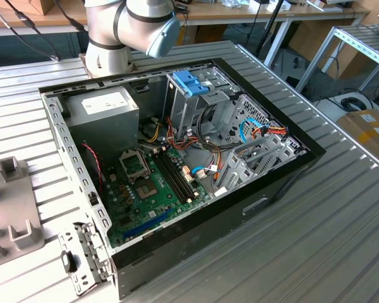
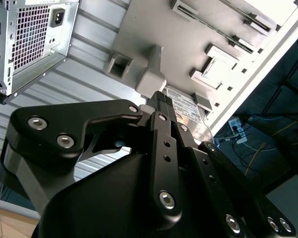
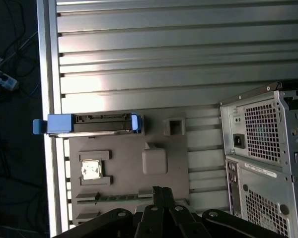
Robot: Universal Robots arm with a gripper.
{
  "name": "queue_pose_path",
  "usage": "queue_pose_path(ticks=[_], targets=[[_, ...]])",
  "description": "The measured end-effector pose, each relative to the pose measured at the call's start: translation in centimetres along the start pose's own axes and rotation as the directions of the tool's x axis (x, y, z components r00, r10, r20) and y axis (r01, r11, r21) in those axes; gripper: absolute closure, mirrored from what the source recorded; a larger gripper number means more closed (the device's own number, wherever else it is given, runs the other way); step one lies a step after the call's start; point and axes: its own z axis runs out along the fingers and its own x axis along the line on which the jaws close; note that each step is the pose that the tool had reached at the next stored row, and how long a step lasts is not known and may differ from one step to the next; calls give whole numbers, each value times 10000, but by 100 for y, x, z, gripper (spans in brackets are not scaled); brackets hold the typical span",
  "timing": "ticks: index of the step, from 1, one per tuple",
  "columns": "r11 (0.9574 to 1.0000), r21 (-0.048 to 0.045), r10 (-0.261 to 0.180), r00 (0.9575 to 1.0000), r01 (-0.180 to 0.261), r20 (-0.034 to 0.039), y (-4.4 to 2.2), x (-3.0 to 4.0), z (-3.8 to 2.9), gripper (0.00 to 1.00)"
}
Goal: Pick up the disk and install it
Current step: 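Reach for the disk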
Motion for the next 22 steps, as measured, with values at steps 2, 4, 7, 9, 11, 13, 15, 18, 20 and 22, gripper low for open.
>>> queue_pose_path(ticks=[2,4,7,9,11,13,15,18,20,22], targets=[[10000,1,0,10000,0,-1,-1,10,-1,89],[10000,0,0,10000,0,-1,-1,17,-1,89],[10000,0,-1,10000,1,0,-2,27,-1,89],[10000,0,0,10000,0,0,-3,35,-1,89],[10000,0,0,10000,0,-1,-3,46,-1,89],[10000,0,-1,10000,1,0,-4,56,-2,89],[10000,0,-1,10000,1,-1,-5,63,-2,89],[10000,0,-1,10000,1,0,-6,75,-2,89],[10000,0,0,10000,0,-1,-6,81,-3,89],[10000,0,-1,10000,1,0,-7,90,-3,89]])
